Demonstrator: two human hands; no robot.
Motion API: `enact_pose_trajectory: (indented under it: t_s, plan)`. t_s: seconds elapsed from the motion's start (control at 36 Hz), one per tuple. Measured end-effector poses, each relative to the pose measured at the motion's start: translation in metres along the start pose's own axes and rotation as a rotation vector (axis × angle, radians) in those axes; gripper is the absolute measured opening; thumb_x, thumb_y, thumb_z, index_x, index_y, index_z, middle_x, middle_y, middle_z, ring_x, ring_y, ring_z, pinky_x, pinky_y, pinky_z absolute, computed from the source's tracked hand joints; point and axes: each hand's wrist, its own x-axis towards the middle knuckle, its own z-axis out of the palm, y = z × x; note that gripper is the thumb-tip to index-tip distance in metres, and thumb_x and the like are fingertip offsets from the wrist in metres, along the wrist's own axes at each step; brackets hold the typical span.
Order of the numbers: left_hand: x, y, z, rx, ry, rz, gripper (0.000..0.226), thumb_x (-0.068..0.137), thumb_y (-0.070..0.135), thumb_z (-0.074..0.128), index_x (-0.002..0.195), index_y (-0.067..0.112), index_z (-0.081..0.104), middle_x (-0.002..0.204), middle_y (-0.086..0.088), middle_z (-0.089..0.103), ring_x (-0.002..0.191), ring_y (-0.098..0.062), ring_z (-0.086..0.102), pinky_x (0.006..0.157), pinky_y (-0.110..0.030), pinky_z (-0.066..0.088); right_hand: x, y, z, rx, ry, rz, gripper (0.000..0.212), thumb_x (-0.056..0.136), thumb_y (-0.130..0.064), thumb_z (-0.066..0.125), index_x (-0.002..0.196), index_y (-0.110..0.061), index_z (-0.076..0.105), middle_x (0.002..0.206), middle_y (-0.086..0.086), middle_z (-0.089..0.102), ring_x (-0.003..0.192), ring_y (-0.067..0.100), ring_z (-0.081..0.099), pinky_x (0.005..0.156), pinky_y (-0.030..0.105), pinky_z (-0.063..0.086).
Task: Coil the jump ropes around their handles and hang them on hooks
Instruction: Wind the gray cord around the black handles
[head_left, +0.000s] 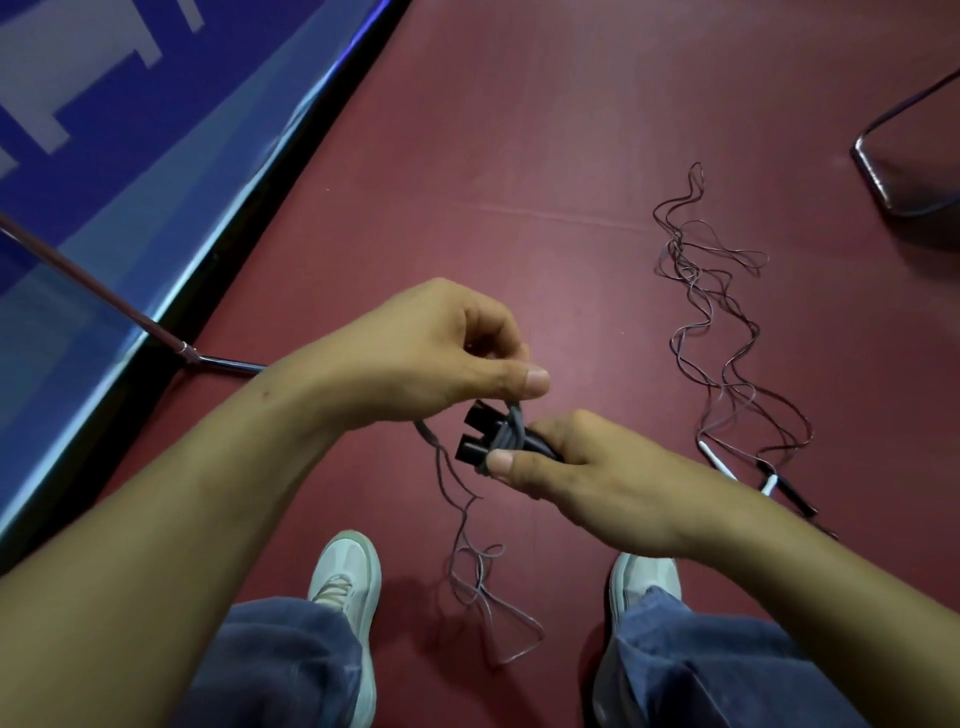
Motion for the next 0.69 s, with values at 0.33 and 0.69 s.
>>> enact_pose_trajectory:
  t_s: [0.33, 0.69]
  plan:
    - [-0.007, -0.006, -0.003, -0.260, -0.277, 0.058, 0.021, 0.087, 0.029, 0.070, 0.102, 0.017, 0.079, 0.091, -0.027, 0.067, 0.071, -0.033, 0.051, 0.071, -0.038, 0.047, -0.009, -0.006, -0.014, 0.099, -0.048, -0.052, 0.044, 0.102, -0.039, 0.053, 0.077, -0.003, 0.053, 0.048, -0.011, 0.041, 0.048, 0.005, 0.034, 0.049, 0.017, 0.032]
    - [-0.005, -0.011, 0.009, -0.520, -0.288, -0.067, 0.028, 0.078, 0.012, 0.066, 0.086, -0.013, 0.056, 0.071, -0.018, 0.047, 0.052, -0.022, 0.039, 0.048, -0.028, 0.033, -0.010, -0.009, -0.004, 0.152, -0.049, -0.112, 0.051, 0.094, -0.053, 0.053, 0.070, -0.008, 0.046, 0.053, -0.010, 0.036, 0.052, 0.009, 0.030, 0.049, 0.020, 0.028]
